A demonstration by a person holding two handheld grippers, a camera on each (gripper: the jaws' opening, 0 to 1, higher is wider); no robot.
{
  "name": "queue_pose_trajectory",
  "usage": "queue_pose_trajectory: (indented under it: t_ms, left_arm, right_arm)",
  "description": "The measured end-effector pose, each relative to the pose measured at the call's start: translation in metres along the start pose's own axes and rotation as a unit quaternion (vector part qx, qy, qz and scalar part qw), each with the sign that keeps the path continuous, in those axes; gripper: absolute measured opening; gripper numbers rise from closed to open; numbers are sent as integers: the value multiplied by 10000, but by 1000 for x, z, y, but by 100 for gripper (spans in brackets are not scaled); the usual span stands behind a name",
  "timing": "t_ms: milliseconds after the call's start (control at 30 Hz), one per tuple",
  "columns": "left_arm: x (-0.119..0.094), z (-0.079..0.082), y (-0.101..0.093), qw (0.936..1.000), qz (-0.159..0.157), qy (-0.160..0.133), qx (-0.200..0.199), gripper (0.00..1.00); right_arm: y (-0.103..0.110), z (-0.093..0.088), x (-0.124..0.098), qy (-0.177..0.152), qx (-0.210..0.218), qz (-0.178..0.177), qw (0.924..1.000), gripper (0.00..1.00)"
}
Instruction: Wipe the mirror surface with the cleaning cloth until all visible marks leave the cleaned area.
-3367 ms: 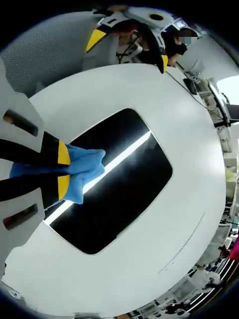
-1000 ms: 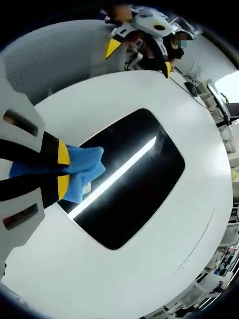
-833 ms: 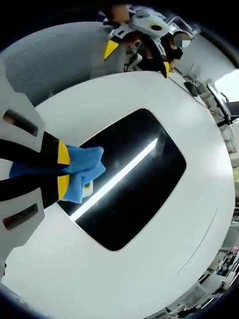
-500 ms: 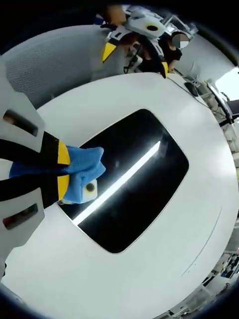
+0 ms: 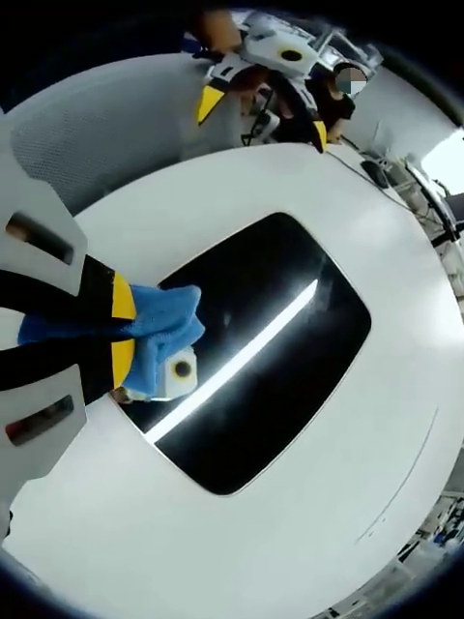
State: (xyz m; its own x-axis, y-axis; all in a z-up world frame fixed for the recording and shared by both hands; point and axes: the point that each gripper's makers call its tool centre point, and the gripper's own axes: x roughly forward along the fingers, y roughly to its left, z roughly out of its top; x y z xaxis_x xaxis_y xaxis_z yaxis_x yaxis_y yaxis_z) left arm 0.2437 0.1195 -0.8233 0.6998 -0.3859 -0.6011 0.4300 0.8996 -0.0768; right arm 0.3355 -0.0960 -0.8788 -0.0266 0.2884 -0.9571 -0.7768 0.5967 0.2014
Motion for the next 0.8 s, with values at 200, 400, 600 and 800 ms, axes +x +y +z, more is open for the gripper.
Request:
queue_pose_trajectory:
  t_ms: [200, 400, 600, 800]
  left_arm:
    - [0, 0, 0, 10000, 6, -9, -13, 99]
    - [0, 0, 1, 10000, 16, -9, -12, 99]
    - [0, 0, 0, 10000, 19, -11, -19, 99]
    - [0, -1, 0, 10000, 19, -1, -24, 99]
  right_arm:
    - [3, 1, -2, 42, 72, 46, 10000, 0]
    - [8, 1, -3, 144, 71, 65, 9998, 0]
    - [6, 5, -7, 134, 53, 62, 9999, 0]
    - [-3, 13, -8, 153, 49, 32, 9999, 0]
